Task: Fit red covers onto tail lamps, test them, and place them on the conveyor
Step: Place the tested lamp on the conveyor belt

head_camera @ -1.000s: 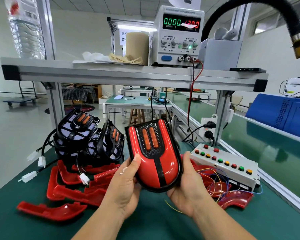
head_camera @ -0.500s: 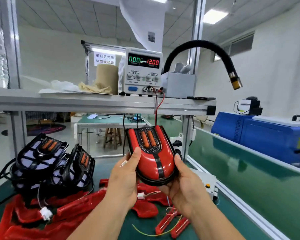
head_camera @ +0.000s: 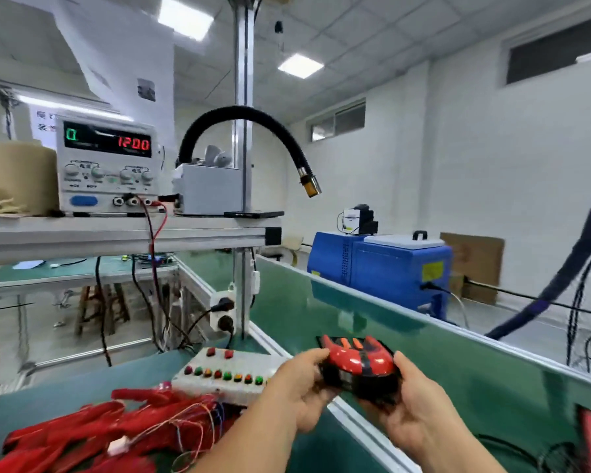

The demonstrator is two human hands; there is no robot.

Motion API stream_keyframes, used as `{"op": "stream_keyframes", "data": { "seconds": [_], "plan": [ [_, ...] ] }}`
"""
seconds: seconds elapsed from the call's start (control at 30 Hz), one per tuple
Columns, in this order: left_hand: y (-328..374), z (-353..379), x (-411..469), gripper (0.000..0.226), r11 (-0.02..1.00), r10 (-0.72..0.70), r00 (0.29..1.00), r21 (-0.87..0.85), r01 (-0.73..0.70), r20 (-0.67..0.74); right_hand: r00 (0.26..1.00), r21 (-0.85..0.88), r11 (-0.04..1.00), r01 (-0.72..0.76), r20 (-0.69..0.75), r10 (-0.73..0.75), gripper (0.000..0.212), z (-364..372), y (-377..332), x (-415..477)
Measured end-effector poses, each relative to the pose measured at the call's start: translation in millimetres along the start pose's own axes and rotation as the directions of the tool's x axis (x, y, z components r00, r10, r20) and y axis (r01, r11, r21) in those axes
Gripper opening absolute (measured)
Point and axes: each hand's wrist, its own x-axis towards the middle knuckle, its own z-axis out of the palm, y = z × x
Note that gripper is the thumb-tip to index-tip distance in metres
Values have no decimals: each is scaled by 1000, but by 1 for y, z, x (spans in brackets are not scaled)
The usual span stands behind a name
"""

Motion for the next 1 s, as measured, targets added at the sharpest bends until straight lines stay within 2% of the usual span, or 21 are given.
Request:
{"op": "stream_keyframes", "data": {
  "seconds": [0.2,0.27,0.33,0.37,0.43,0.53,0.6,0.63,0.73,0.8,0.83,0.9,1.0],
  "plan": [
    [-3,13,31,17,1000,20,999,-18,-20,-46,1000,-66,998,15,-9,-15,39,-2,-13,45],
    [-6,13,39,20,996,85,995,21,-84,-55,998,-80,996,50,-29,-52,41,0,-11,63],
    [-10,14,46,26,977,209,974,49,-206,-82,998,-80,996,38,-56,-43,42,5,-8,80],
    [-13,15,49,28,954,296,949,89,-288,-108,998,-65,998,11,-66,-15,43,9,-5,88],
    [-19,18,54,45,865,478,857,274,-421,-193,995,-25,996,-80,-62,78,40,15,0,103],
    [-17,20,57,55,763,598,717,528,-373,-358,984,-40,984,-172,-43,170,34,31,9,114],
    [-12,16,62,48,759,603,688,554,-341,-403,978,-68,976,-206,-34,204,35,39,15,118],
    [-9,12,66,42,782,581,707,519,-346,-404,977,-71,974,-215,-25,214,36,43,16,120],
    [2,0,78,21,896,415,825,331,-297,-384,982,-76,979,-190,-13,189,35,46,12,119],
    [11,-7,86,18,959,272,890,178,-220,-366,989,-48,988,-147,7,147,34,42,9,113],
    [15,-11,89,20,971,227,914,155,-183,-337,993,-42,992,-117,20,118,34,40,10,110],
    [18,-16,94,26,966,192,945,218,-135,-266,998,-64,997,-33,49,36,33,34,14,105],
    [16,-17,102,33,943,218,959,293,-159,-180,992,-122,989,89,101,-77,34,26,20,104]
  ]
}}
